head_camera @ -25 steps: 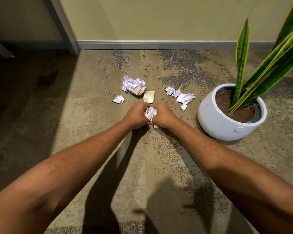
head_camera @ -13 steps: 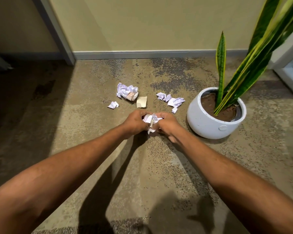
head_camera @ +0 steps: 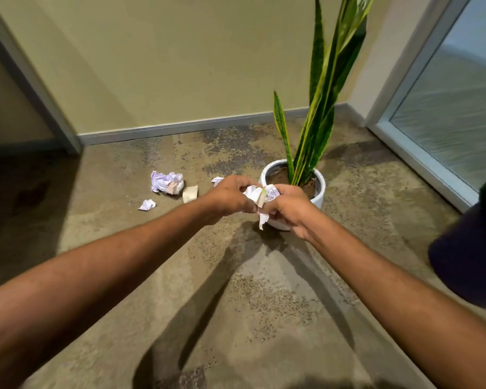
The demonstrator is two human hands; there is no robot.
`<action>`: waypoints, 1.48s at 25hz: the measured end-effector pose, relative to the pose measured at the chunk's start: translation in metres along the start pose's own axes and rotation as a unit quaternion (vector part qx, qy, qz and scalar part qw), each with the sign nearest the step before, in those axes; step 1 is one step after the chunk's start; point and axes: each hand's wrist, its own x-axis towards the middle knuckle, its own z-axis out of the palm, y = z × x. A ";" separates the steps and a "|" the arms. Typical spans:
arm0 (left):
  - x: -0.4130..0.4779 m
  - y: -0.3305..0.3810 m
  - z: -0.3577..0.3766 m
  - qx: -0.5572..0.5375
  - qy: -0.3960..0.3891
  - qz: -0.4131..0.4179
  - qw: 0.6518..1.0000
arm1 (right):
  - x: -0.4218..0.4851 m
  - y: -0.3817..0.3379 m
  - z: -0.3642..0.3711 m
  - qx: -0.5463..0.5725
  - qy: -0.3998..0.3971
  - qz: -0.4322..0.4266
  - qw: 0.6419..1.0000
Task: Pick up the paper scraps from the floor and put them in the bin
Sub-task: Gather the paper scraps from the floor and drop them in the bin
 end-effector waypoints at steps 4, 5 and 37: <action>0.002 0.052 0.047 0.000 -0.022 0.009 1.000 | -0.029 -0.015 -0.057 -0.001 0.056 -0.011 0.998; 0.002 0.063 0.059 -0.003 -0.029 0.012 1.000 | -0.036 -0.018 -0.072 0.007 0.066 -0.006 0.998; 0.044 0.297 0.371 -0.250 -0.281 0.006 0.927 | -0.165 -0.050 -0.410 0.237 0.427 -0.038 0.872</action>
